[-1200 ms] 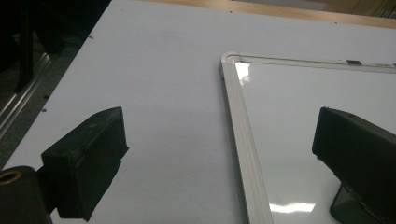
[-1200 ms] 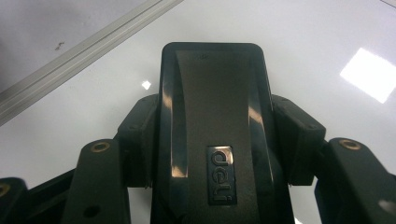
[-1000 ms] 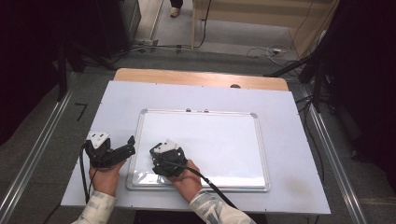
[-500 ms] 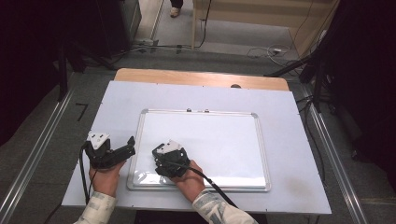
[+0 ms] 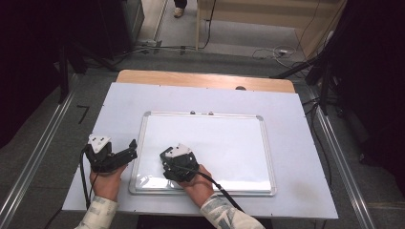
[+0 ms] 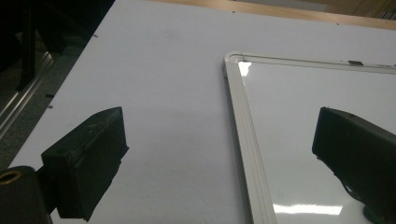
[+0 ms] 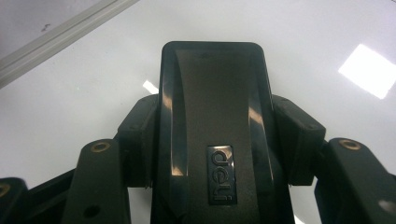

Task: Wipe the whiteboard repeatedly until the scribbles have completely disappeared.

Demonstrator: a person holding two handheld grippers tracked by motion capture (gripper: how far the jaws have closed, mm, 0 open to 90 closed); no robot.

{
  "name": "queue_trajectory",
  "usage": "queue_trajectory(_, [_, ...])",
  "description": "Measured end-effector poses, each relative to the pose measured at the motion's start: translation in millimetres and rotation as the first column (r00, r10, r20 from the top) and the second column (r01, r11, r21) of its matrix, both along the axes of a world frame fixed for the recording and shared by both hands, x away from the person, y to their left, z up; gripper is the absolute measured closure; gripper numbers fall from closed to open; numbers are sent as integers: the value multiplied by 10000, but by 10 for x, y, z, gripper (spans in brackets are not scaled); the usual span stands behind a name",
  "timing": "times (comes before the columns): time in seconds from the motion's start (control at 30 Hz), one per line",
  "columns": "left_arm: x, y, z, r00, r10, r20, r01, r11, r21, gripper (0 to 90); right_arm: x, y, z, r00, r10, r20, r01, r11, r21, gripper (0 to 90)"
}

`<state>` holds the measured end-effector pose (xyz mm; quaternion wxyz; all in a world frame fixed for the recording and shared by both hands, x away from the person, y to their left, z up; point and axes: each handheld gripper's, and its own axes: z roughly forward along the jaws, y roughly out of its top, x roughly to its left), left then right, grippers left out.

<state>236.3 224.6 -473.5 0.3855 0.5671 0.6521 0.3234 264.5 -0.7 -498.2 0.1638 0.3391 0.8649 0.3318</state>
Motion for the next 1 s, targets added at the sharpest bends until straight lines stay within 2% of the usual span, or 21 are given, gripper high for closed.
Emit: queue_trajectory(1.0, [-8, 3, 2, 10000, 25, 1, -25, 10000, -1, 34, 23, -565, 8, 9979, -641, 47, 642, 9979, -34, 388])
